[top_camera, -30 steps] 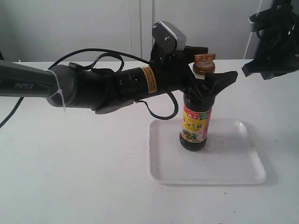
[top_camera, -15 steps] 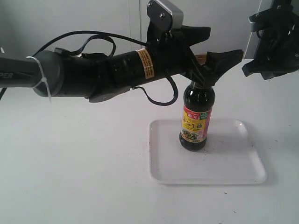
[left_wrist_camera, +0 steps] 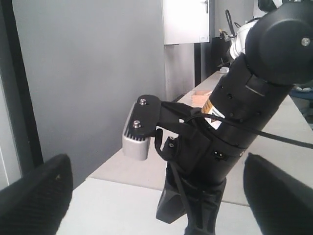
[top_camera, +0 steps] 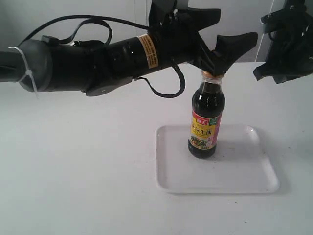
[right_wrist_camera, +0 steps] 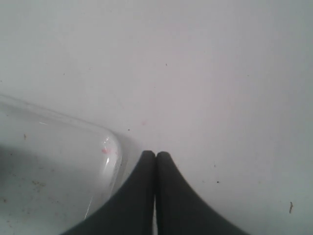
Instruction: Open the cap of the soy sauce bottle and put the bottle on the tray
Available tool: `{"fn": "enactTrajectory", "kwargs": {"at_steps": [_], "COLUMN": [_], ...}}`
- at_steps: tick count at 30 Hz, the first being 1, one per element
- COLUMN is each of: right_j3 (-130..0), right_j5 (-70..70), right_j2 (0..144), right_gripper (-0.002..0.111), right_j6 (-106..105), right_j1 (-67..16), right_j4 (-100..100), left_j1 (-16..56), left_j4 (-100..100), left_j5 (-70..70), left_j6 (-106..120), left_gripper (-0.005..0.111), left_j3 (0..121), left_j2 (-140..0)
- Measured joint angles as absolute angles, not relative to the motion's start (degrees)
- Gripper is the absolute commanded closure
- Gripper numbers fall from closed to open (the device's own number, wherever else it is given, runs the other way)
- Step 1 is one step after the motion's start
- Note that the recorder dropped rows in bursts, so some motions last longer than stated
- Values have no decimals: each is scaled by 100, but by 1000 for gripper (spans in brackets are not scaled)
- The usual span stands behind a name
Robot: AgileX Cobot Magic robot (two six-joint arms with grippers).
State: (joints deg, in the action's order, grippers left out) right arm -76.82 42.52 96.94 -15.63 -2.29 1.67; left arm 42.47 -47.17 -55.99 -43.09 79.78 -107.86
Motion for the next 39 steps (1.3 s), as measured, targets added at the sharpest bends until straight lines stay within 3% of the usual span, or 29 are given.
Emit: {"fn": "enactTrajectory", "kwargs": {"at_steps": [4,11,20,39], "right_j3": [-7682,-7682,-7682,-7682], "right_j5": [4252,4252,4252,4790], "right_j2": [9694,9694,9694,9694], "right_gripper": [108,108,108,108], "right_j6": [-1563,-1563,-1563,-1596], "right_j1": [-229,-229,-229,-229], "right_j4": [167,167,167,403], "left_j1": [4247,4247,4247,4247], "left_j4": [-4829,-5148,-5436,-5485], "left_j5": [-5281,-4616,-3250,1226], "left_j6": [-4354,-4447,-4476,-4159], "left_gripper": [44,106,107,107], "left_j3": [7978,7978,7978,7978], "left_j2": [-10677,-10404,-9931,-9092]}}
